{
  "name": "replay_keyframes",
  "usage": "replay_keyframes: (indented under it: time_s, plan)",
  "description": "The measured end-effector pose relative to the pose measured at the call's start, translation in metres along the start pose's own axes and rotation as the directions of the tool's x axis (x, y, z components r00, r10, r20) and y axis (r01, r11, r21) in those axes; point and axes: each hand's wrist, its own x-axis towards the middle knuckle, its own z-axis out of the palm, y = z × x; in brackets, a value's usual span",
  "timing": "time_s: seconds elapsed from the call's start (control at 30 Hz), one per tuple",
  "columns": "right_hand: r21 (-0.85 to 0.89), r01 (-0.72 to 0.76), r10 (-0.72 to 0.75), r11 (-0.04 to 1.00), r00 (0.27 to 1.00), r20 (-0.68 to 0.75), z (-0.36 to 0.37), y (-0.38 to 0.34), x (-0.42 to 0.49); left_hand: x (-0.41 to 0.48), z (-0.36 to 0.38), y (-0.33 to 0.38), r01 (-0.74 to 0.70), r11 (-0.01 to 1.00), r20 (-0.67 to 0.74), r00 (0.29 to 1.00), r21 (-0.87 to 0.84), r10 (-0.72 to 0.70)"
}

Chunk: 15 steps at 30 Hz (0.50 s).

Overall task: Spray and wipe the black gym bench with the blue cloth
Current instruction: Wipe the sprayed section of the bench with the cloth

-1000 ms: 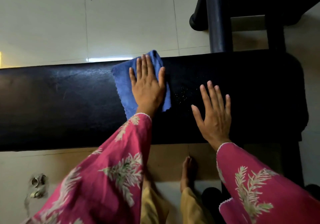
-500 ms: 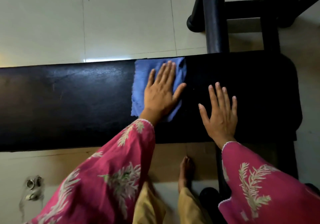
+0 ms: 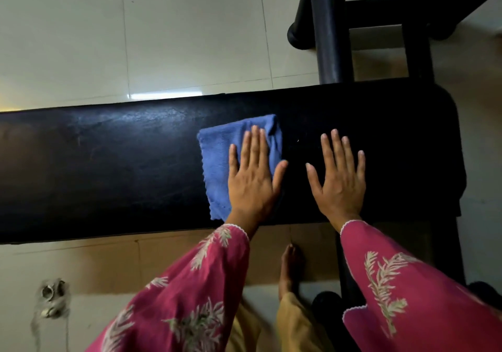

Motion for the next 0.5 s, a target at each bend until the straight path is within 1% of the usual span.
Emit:
replay_keyframes:
  time_s: [0.03, 0.07, 0.1, 0.13, 0.17, 0.2, 0.23, 0.27, 0.33, 0.37, 0.4, 0.43, 0.47, 0.5]
  plan:
    - [0.001, -0.002, 0.002, 1.0, 1.0, -0.001, 0.0, 0.0, 0.0, -0.002, 0.0, -0.008, -0.117, 0.993, 0.009, 0.993, 0.029, 0.116]
    - [0.006, -0.003, 0.003, 1.0, 1.0, -0.001, 0.0, -0.001, 0.0, -0.001, -0.001, -0.019, -0.187, 0.98, -0.005, 0.982, 0.066, 0.187]
    - [0.008, -0.008, 0.008, 1.0, 1.0, -0.001, 0.0, 0.0, 0.0, 0.002, 0.0, -0.027, -0.177, 0.98, -0.033, 0.983, 0.09, 0.181]
    - [0.009, -0.01, 0.01, 1.0, 1.0, 0.001, 0.0, 0.001, 0.0, 0.006, -0.002, -0.031, -0.083, 0.993, -0.071, 0.993, 0.083, 0.089]
    - [0.006, -0.005, 0.005, 1.0, 1.0, 0.002, 0.0, 0.001, 0.0, 0.009, -0.003, -0.029, 0.049, 0.997, -0.11, 0.993, 0.058, -0.042]
    - [0.004, -0.005, 0.005, 1.0, 1.0, 0.006, 0.0, 0.002, 0.0, 0.01, -0.003, -0.02, 0.151, 0.988, -0.101, 0.984, 0.028, -0.147]
    - [0.004, -0.004, 0.004, 1.0, 1.0, 0.011, -0.001, 0.002, 0.001, 0.01, -0.005, -0.008, 0.192, 0.981, -0.058, 0.98, -0.001, -0.192]
    - [0.003, 0.0, 0.0, 1.0, 1.0, 0.019, -0.001, 0.002, 0.002, 0.008, -0.006, 0.001, 0.178, 0.984, -0.02, 0.984, -0.012, -0.179]
    - [0.009, -0.002, 0.001, 1.0, 0.999, 0.035, -0.002, 0.002, 0.003, 0.007, -0.011, 0.0, 0.075, 0.997, 0.022, 0.997, -0.012, -0.075]
    - [0.018, -0.003, 0.002, 1.0, 0.999, 0.041, -0.003, 0.002, 0.003, 0.008, -0.016, -0.008, 0.026, 1.0, 0.012, 1.0, -0.014, -0.026]
    - [0.032, -0.007, 0.005, 0.999, 0.999, 0.043, -0.004, 0.001, 0.002, 0.009, -0.021, -0.019, -0.004, 1.0, -0.034, 0.999, -0.017, 0.004]
    - [0.052, -0.017, 0.015, 0.999, 0.999, 0.039, -0.006, -0.001, 0.002, 0.013, -0.028, -0.032, 0.0, 1.0, -0.096, 0.995, -0.026, -0.003]
    - [0.079, -0.036, 0.034, 0.996, 0.999, 0.027, -0.008, -0.005, 0.002, 0.017, -0.035, -0.046, 0.047, 0.997, -0.149, 0.987, -0.053, -0.055]
    - [0.113, -0.057, 0.057, 0.992, 0.998, 0.009, -0.01, -0.012, 0.003, 0.021, -0.041, -0.062, 0.123, 0.988, -0.172, 0.975, -0.091, -0.137]
